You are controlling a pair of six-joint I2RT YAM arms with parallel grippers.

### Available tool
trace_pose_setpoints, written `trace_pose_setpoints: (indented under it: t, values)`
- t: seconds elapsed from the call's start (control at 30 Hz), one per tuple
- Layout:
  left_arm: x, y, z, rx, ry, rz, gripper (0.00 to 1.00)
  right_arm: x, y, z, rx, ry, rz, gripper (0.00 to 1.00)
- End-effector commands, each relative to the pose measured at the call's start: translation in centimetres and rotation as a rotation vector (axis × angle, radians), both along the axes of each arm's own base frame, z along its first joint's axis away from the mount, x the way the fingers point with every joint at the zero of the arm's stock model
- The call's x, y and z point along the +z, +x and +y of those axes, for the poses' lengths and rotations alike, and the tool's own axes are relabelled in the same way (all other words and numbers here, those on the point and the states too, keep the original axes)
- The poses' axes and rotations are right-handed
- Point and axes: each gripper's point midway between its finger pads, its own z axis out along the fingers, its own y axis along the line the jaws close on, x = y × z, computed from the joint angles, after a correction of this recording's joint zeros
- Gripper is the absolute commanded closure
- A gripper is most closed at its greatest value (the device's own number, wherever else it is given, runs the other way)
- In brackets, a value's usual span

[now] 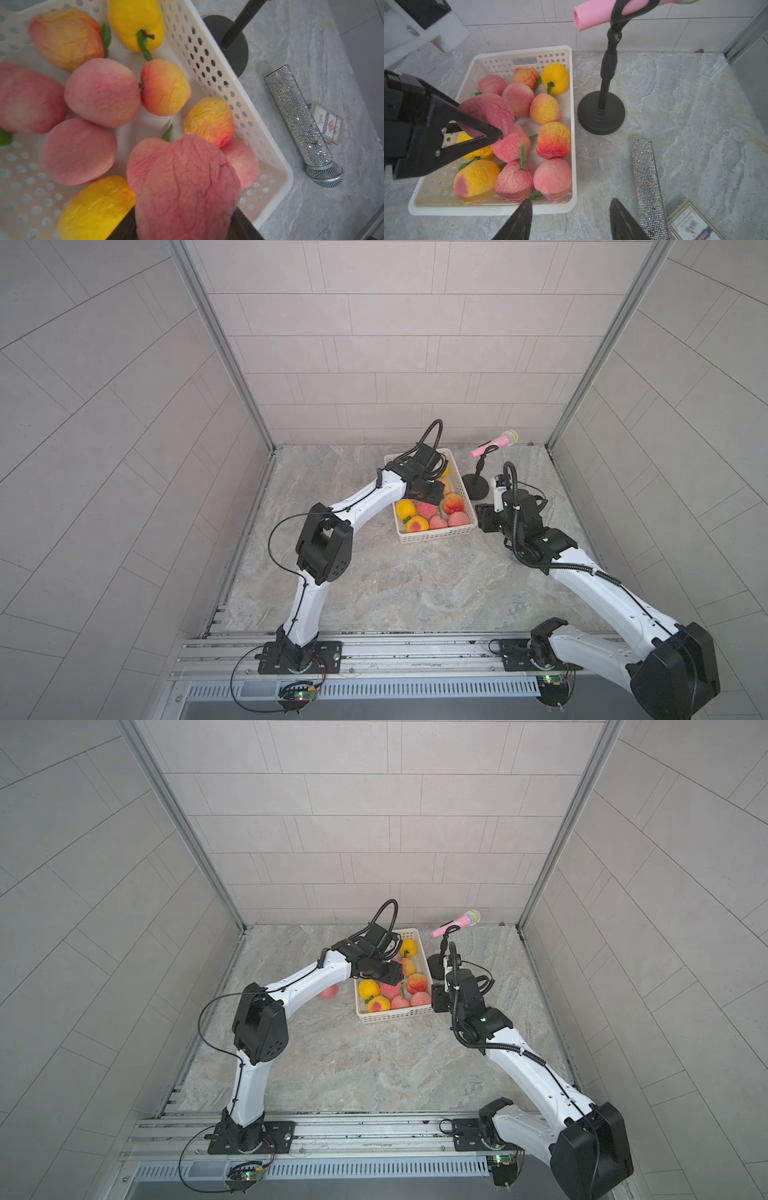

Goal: Put the peaches into the basket
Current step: Place the peach in the basket.

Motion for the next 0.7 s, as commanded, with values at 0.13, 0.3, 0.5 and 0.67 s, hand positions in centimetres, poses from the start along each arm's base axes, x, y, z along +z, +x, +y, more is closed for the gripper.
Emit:
trace_pose_setpoints:
  t: [0.13, 0.3, 0.5, 0.67]
  values:
    - [-2.1, -0.5, -3.3, -0.052, -0.006, 0.036, 0.43, 0.2, -0.4, -1.0, -0.041, 0.014, -0.005, 0.39]
    - [-3.7, -0.8, -3.7, -0.043, 0.013, 0.063, 0.43, 0.1, -0.4, -1.2, -0.046, 0.016, -0.001, 0.38]
    - [-4.0, -1.0, -2.7, -0.018, 0.051, 0.052, 0.43, -0.4, -0.3, -1.3, -0.051, 0.02, 0.008, 0.38]
    - [-4.2, -1.4, -2.1, -0.011, 0.069, 0.057, 0.43, -0.6, -0.1, -1.2, -0.045, 0.026, 0.014, 0.38]
